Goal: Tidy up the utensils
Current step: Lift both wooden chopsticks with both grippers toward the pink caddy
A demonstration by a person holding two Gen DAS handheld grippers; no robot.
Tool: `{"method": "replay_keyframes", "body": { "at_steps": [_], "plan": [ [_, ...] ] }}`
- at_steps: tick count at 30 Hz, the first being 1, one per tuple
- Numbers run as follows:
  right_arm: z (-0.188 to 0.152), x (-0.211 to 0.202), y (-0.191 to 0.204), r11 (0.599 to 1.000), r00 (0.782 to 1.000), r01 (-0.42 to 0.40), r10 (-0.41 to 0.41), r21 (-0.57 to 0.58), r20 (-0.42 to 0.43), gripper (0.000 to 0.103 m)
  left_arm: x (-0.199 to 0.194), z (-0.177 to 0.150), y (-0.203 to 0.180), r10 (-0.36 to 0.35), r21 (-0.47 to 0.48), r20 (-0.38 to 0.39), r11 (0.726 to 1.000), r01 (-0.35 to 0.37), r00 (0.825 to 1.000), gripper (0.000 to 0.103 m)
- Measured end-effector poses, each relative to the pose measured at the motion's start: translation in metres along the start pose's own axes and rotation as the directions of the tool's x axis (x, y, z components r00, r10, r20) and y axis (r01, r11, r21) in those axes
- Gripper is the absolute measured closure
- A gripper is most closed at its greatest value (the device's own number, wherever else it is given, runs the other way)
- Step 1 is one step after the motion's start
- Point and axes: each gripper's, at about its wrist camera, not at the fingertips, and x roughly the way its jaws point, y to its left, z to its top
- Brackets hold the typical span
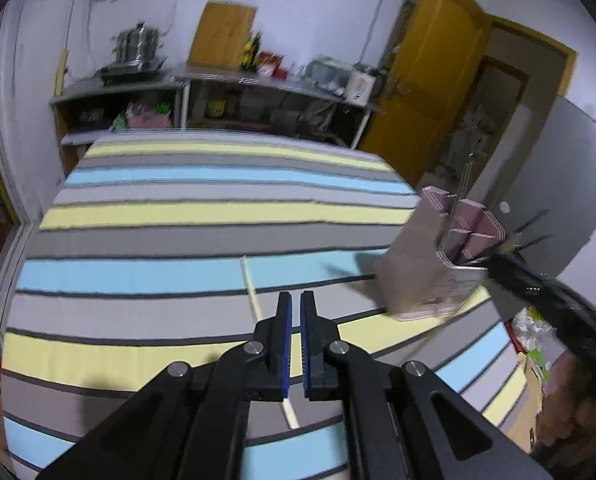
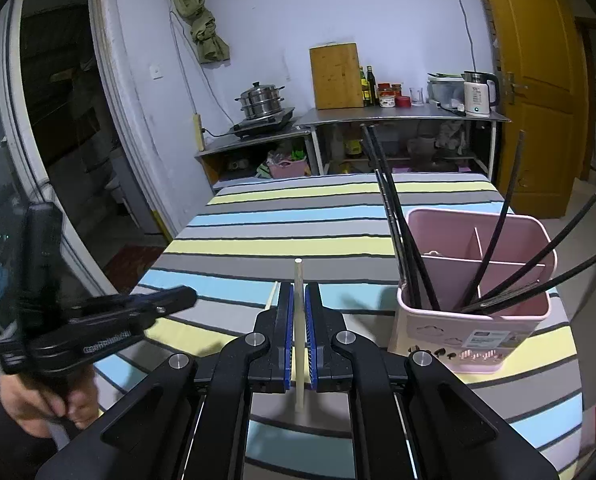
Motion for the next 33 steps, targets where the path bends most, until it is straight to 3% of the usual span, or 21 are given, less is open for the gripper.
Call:
{"method": "replay_keyframes", "body": {
  "at_steps": [5,15,33],
  "plan": [
    [0.002,0.000,-0.005,1.000,1.000,0.004,-0.004,0.003,0.000,0.097,0.042,0.001,0.013,0.013,-0.038,-0.054,0.999,-0.015,0.998,0.098],
    [0.010,0.002,-0.014,1.000,1.000,0.016,-0.016,-0.004,0.004,0.097,0.116,0.003,0.021,0.070,-0.014,-0.163,0.997,-0.073,0.984,0.093],
    [0.012,0.008,-0.017,1.000,1.000,0.018,-0.018,-0.010,-0.003,0.097,0.143,0.013,0.021,0.142,0.044,-0.194,0.990,-0.136,0.971,0.096]
  ]
}}
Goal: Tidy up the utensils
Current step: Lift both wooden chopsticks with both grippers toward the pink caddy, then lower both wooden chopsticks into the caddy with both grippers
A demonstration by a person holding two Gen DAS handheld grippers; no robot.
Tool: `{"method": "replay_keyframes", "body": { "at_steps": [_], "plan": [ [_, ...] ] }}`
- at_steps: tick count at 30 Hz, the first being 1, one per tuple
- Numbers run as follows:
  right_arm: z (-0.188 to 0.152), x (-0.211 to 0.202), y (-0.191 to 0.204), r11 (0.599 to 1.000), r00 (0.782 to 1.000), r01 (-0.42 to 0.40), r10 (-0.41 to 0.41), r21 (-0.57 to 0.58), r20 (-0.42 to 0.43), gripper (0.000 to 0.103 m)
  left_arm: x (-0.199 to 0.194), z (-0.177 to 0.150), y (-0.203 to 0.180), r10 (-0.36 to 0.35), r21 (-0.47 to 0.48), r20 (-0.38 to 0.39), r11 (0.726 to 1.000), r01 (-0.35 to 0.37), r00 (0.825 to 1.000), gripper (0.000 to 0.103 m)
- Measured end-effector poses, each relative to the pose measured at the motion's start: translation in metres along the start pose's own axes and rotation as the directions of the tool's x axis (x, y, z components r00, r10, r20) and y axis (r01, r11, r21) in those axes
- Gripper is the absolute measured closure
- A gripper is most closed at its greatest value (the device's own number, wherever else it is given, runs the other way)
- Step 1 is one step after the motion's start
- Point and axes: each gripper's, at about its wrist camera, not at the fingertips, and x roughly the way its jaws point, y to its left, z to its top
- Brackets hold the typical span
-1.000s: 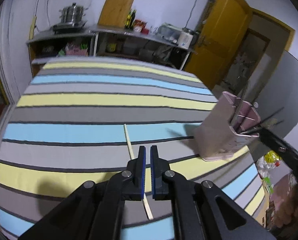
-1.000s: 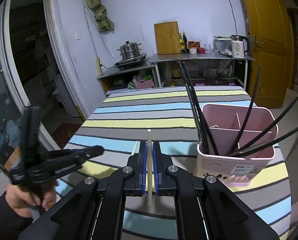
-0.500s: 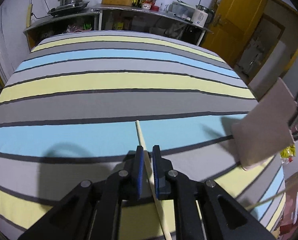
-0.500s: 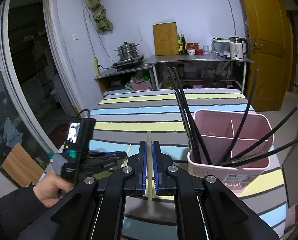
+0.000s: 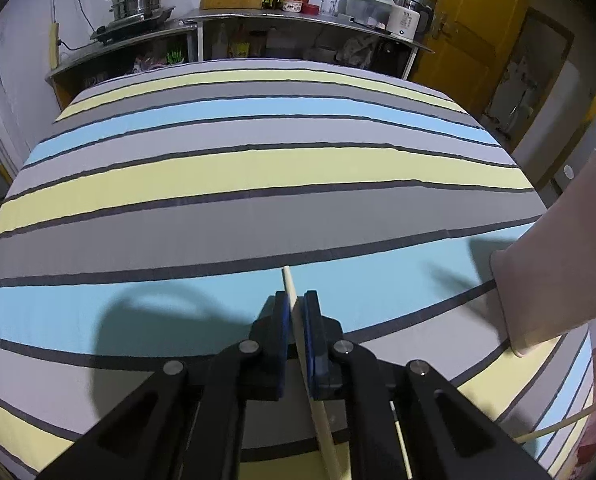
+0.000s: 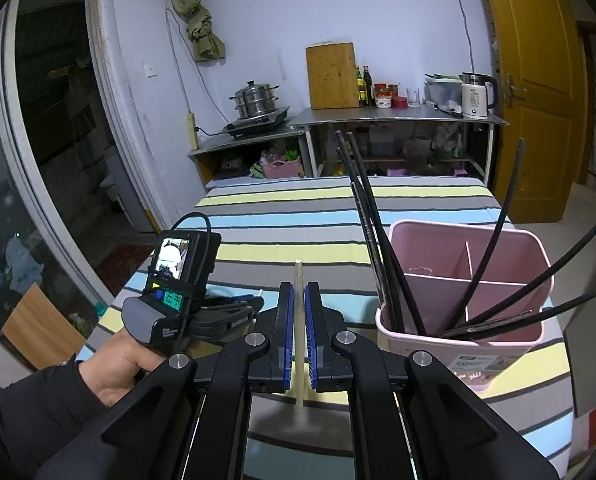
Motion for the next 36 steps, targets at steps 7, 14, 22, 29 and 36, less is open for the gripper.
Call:
{"method": "replay_keyframes", "body": {
  "at_steps": [7,14,22,29,36],
  "plan": [
    [0.000,-0.001,0.000,1.000,1.000,0.000,0.000,0.008,0.008,0.097,-0.043,0.002,0.007,-0.063,-0.016,0.080,0.998,0.065,0.995,0.097],
    [-0.002,-0.007,0.002,1.000,1.000,0.000,0.000,0.012,0.019,0.097,-0.109,-0.002,0.007,-0.113,0.006,0.186,0.993,0.114,0.976,0.097],
    [-0.002,-0.021,0.002,1.000,0.999,0.005,-0.006,0.016,0.040,0.097,-0.156,-0.007,0.001,-0.150,0.045,0.243,0.989,0.143,0.958,0.097],
    [-0.001,-0.039,0.000,1.000,0.998,0.014,-0.016,0.024,0.068,0.097,-0.179,-0.010,-0.009,-0.182,0.066,0.267,0.983,0.171,0.946,0.097],
    [0.007,-0.056,-0.009,0.999,0.995,0.022,-0.026,0.037,0.099,0.097,-0.197,-0.011,-0.037,-0.240,0.091,0.280,0.971,0.223,0.930,0.097]
  ]
}}
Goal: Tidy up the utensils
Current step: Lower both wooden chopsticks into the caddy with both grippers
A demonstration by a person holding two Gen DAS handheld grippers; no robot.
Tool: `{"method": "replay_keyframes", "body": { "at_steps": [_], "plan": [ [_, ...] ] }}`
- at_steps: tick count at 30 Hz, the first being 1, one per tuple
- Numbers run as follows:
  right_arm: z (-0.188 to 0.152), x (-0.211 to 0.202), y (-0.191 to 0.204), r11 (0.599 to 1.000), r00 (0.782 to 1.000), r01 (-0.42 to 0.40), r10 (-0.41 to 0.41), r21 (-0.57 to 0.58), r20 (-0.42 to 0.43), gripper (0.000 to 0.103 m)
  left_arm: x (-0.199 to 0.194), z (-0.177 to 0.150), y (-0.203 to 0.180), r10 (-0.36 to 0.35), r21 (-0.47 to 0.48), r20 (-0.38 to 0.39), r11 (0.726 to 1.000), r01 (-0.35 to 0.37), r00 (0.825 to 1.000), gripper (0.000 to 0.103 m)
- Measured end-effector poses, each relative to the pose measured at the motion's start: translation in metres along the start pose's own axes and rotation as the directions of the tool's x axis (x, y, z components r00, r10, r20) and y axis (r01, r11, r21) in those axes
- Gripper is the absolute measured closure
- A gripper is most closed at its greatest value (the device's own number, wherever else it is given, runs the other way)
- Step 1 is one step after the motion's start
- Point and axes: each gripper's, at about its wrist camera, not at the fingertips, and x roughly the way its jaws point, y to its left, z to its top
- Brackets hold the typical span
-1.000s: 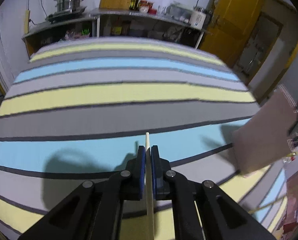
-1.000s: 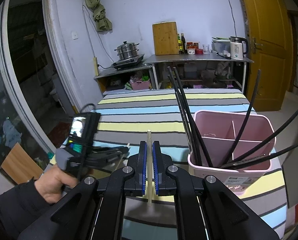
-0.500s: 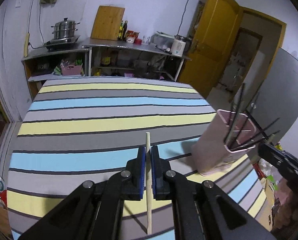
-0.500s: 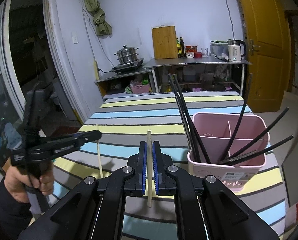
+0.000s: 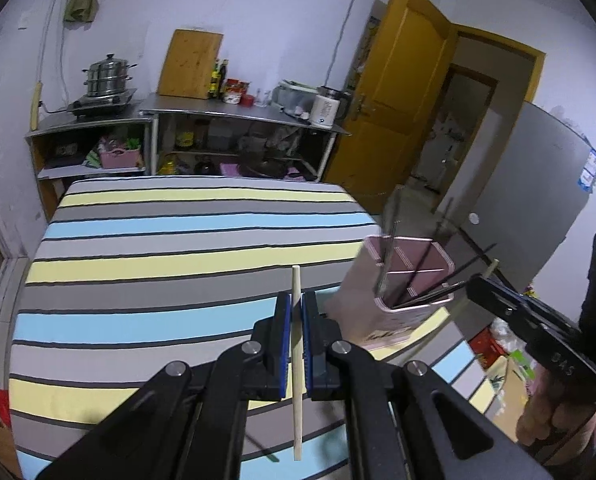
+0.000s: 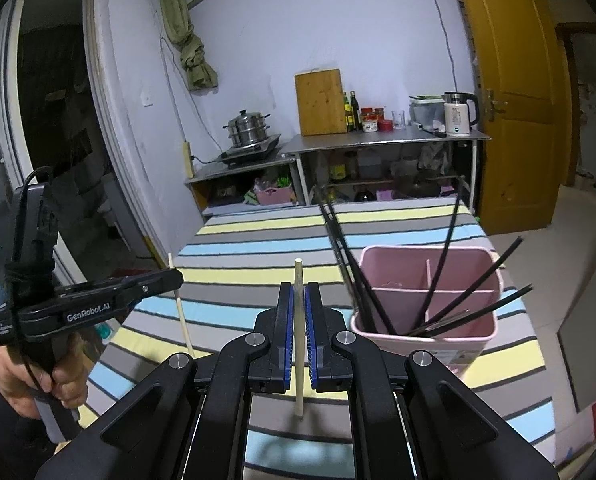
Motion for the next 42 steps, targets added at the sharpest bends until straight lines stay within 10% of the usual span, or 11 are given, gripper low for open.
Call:
{"method": "replay_keyframes", "body": {
  "at_steps": [27,42],
  "plan": [
    [0.065,-0.028,-0.063,0.992,0.981,0.101,-0.112,0.076,0.158,0.097,0.046,0.089,-0.099,-0.126,0.087,0.132,0.990,0.115,0.983,0.097],
    [0.054,0.001,-0.076,0.990,0.987,0.120,-0.128,0.080,0.102,0.097,0.085,0.070,-0.100,-0.118,0.108,0.099,0.988,0.107,0.988,0.097]
  ]
}}
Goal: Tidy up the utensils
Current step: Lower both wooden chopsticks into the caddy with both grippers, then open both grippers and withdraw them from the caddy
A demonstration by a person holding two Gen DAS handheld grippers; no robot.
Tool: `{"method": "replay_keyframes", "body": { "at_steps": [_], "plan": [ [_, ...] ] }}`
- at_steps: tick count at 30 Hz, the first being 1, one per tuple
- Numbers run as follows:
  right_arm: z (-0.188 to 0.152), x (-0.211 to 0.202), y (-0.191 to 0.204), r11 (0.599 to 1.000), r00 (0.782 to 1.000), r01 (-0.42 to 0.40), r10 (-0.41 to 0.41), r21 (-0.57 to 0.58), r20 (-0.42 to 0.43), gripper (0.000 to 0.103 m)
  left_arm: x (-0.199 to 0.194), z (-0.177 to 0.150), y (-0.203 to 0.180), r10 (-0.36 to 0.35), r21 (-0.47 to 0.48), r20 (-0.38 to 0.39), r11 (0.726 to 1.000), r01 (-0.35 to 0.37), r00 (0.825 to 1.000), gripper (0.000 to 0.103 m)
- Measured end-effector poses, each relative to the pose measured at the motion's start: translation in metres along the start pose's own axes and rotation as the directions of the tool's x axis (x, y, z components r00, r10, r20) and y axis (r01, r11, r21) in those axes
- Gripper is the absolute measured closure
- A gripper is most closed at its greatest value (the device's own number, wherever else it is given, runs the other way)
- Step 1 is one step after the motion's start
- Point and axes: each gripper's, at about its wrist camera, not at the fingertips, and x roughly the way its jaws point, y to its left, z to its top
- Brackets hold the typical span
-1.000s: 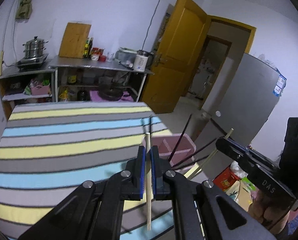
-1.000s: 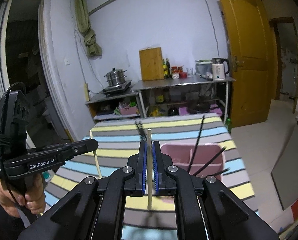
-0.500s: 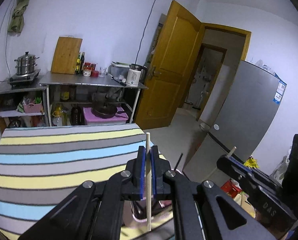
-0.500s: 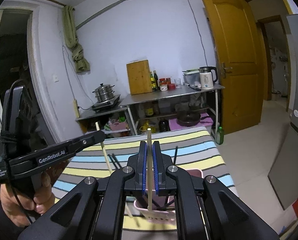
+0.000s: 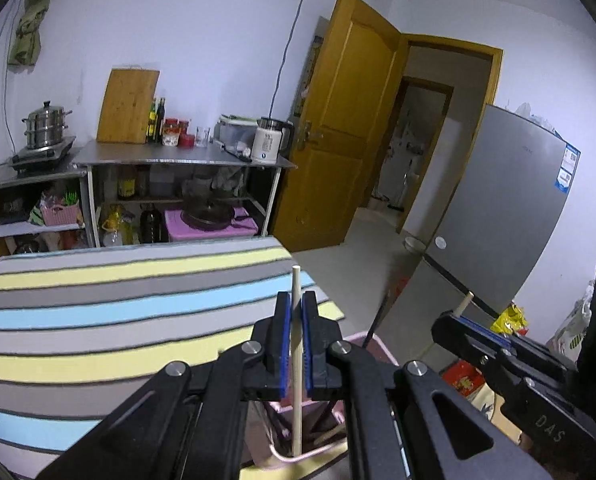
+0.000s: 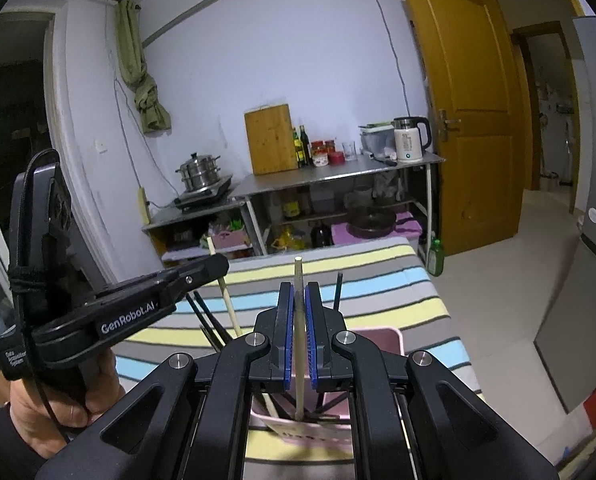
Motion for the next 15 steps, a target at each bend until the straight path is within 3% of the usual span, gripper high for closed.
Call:
{"method": "replay_keyframes", "body": {
  "at_steps": [15],
  "plan": [
    [-0.033,0.016,-0.001,0.999,0.992,0.026,-0.028,-0.019,-0.123,0.097,-0.010,-0.037,0.002,-0.007,0.020,-0.088,1.000,0.009,0.996,0.097]
  ]
}}
